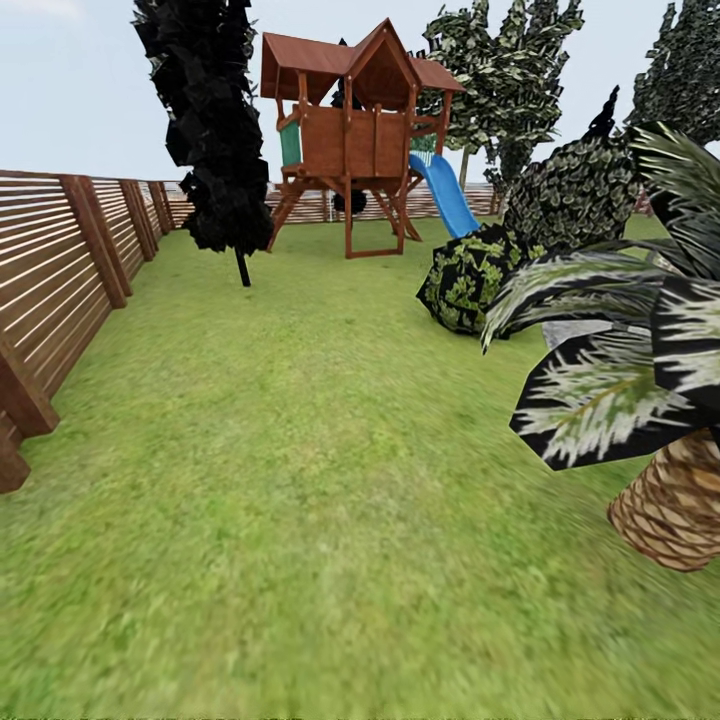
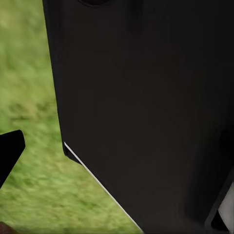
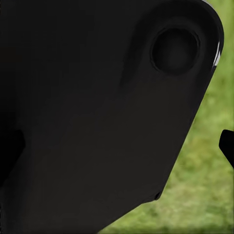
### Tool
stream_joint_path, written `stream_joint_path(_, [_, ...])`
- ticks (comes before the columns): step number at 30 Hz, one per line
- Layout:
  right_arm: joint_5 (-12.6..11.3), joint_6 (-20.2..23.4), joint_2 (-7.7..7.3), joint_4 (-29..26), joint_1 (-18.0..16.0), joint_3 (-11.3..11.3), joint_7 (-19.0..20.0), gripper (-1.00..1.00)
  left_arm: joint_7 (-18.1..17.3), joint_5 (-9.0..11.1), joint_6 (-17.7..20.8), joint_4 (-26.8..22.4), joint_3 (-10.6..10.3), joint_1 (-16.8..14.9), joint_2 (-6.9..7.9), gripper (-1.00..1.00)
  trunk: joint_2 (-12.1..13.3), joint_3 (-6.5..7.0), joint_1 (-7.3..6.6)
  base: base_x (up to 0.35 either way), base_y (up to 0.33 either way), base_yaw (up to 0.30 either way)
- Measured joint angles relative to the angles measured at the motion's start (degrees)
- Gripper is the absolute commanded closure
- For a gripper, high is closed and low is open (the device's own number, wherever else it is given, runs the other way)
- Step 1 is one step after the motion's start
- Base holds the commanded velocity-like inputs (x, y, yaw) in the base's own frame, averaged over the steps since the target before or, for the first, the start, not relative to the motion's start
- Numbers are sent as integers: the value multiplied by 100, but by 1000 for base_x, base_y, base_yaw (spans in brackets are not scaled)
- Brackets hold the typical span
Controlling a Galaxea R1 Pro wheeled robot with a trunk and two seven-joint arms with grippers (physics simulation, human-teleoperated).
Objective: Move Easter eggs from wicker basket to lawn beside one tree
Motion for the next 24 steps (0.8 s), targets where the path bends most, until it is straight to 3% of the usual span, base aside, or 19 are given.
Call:
stream_joint_path(11, [66, -20, -19, 2, 0, 44, 0, -100, 0, 0, 0, 0, 0, 0, 0, -100, 0, -64, 0, 0, 0, 0])
stream_joint_path(16, [213, -49, -7, 2, 0, 112, -6, -100, 0, 7, -3, -8, 4, 0, 0, -100, 0, -65, 0, 0, 0, 0])
stream_joint_path(21, [260, -597, -8, 7, 0, 121, -3, -100, 0, 8, -5, -9, 8, 0, 0, -100, 0, -65, 0, 0, 0, 0])
stream_joint_path(24, [257, -683, 12, 15, 0, 121, -2, -100, 0, 8, -1, -9, 8, 0, 0, -100, 0, -65, -1, 83, 2, 0])
